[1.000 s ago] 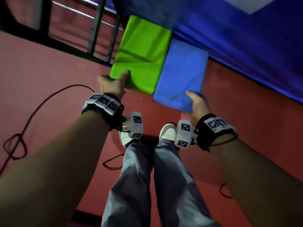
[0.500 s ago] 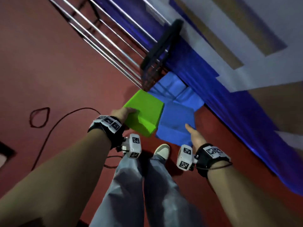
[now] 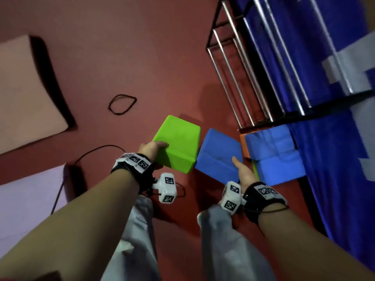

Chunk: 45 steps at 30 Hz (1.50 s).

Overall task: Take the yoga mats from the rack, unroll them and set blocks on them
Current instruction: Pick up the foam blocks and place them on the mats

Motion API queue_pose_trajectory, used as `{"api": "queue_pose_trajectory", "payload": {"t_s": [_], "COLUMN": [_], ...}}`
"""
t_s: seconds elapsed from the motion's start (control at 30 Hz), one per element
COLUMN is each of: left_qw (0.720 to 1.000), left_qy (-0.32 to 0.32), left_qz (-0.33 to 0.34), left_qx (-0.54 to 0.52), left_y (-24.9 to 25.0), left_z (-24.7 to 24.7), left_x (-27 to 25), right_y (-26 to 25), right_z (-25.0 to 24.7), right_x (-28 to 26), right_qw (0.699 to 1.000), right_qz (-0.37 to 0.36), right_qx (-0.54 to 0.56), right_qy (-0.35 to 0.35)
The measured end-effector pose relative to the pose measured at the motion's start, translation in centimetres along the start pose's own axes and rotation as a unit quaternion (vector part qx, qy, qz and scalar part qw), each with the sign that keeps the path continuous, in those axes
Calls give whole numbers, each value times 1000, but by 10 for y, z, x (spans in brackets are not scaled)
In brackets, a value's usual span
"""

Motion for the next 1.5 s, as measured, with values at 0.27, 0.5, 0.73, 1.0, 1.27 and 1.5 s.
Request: {"api": "queue_pose_trajectory", "payload": {"t_s": [0.27,0.5,0.73,1.0,1.27,1.5], "left_qw": [991,983,960,916,902,965], "left_qy": [-42,-8,12,32,63,20], "left_qz": [-36,-5,-10,-43,-46,-16], "left_qx": [-122,-183,-278,-398,-425,-263], "left_y": [21,66,82,143,178,170], "left_z": [-225,-399,-485,-536,-562,-547], "left_x": [47,52,82,161,282,397], "right_y": [35,49,33,0,-23,-8], "right_z": [225,415,535,666,766,810], "right_x": [-27,-62,-54,-6,82,179], "right_qw": [999,994,988,981,972,973], "right_qz": [4,3,7,18,-13,-67], "right_qx": [-37,-90,-101,-130,-193,-177], "right_qy": [-15,-58,-120,-146,-134,-136]}}
Point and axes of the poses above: each hand's wrist, its own x-axis towards the middle knuckle, its own z-axis out of the palm, y = z × x, the point moved 1 cm from there along x, towards the middle knuckle, and after that the axes turned 3 degrees about -y, right-handed, at the moved point
